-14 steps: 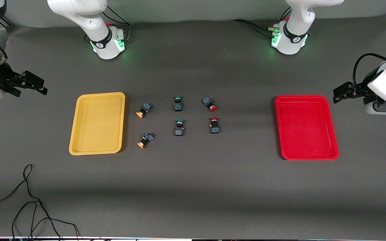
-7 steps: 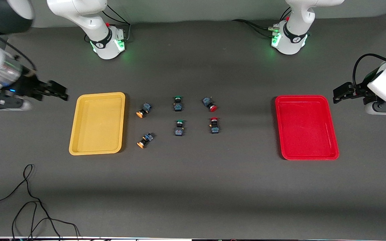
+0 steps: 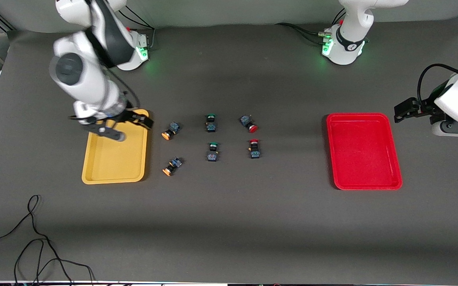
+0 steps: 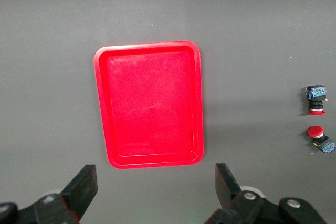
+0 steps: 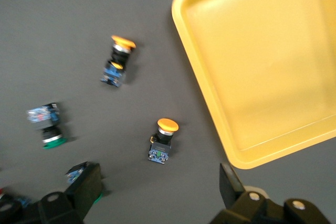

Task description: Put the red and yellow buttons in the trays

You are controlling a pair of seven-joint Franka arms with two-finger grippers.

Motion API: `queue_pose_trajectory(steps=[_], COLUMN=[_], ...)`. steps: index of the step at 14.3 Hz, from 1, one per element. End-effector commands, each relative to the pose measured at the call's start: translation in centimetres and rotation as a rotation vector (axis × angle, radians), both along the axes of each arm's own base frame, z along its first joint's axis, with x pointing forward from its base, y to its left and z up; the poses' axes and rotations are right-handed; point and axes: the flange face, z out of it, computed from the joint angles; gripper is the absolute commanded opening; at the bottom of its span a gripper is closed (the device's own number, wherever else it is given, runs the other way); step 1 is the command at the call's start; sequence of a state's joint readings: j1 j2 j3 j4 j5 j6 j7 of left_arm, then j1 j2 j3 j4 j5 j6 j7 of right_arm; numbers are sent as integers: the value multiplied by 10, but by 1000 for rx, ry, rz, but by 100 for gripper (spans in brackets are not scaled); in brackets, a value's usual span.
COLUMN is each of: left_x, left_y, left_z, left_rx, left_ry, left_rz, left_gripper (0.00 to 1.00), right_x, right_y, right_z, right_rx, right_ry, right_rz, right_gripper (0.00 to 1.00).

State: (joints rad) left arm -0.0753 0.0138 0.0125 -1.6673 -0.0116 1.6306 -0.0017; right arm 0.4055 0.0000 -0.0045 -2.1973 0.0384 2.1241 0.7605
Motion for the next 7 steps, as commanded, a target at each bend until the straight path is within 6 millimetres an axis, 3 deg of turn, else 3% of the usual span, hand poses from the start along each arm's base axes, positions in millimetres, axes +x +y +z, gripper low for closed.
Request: queue_pose_trajectory(steps=[1,4,7], left_x=[-7,-28,-56], left_y=[-46,-121,-209], left_z=[-2,-21,-45], left_rx=[15,45,61], left_ry=[23,55,51], left_rz=[58,155,301], left_gripper=[100,100,100], right_x=[-12,-24,-35], right_y=[7,27,22], right_z=[-65,-120,-166], right_rx=[-22,-44,-49], right_ry=[33,64,52], right_rz=[-36,-66,-104], right_gripper=[100,100,100])
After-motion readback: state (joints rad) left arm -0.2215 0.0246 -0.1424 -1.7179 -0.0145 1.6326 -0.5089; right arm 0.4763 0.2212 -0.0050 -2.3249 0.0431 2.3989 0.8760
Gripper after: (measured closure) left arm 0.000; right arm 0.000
